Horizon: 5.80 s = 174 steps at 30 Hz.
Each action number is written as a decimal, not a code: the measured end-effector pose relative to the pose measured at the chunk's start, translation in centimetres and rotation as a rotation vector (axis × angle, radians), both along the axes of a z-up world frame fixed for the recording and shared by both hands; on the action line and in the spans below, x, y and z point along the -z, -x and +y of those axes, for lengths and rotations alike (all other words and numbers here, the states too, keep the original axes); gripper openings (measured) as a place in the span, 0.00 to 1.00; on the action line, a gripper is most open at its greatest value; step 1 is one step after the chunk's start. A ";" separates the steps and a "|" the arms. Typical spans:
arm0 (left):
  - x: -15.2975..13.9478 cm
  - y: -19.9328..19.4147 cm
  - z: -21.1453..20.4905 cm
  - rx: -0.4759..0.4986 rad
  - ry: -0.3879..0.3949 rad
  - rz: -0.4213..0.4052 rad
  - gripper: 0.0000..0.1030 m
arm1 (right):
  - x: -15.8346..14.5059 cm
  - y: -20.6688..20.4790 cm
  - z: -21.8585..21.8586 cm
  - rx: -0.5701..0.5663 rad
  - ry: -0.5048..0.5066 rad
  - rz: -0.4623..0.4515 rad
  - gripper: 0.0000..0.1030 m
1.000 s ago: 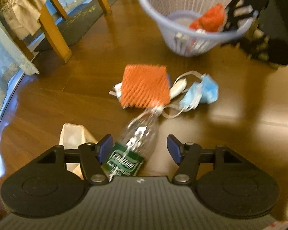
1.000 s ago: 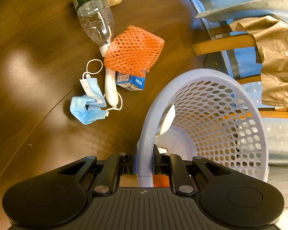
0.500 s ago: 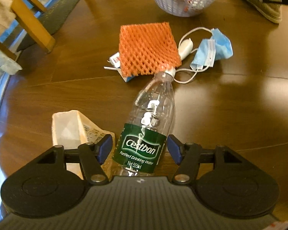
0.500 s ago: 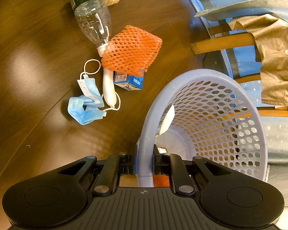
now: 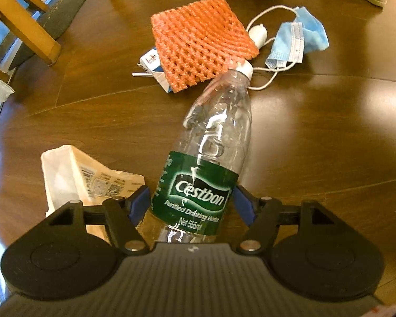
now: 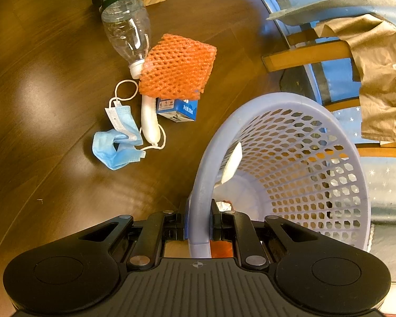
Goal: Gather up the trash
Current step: 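Move the left gripper toward the Cestbon water bottle, then grasp the Cestbon water bottle around its label with the left gripper, then carry the bottle over the basket and release it with the left gripper, then move the left gripper to the white paper bag on the floor, then grasp the white paper bag with the left gripper and lift it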
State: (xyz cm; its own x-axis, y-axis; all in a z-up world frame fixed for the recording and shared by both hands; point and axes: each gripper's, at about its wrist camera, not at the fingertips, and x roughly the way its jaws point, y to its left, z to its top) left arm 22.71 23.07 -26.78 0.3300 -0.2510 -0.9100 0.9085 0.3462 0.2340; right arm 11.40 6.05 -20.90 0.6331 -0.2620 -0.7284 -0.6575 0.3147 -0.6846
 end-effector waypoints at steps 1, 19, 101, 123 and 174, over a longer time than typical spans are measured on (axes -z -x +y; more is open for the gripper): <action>0.2 0.0 -0.1 0.005 -0.011 0.006 0.63 | 0.0 0.0 0.0 0.000 0.000 0.001 0.10; 1.0 1.4 -1.8 -0.111 -0.029 0.137 0.58 | -0.2 -0.1 -0.1 0.010 -0.009 -0.003 0.10; -23.1 -2.7 -11.6 -0.320 0.380 0.076 0.65 | -0.4 0.4 -0.5 -0.004 -0.012 -0.008 0.10; -19.0 -2.4 -3.8 -0.454 0.315 0.081 0.65 | -0.3 0.5 -0.1 -0.013 -0.002 -0.002 0.10; -3.8 -6.8 5.7 -0.422 0.044 -0.038 0.66 | -0.1 -0.9 0.9 0.011 -0.009 0.002 0.10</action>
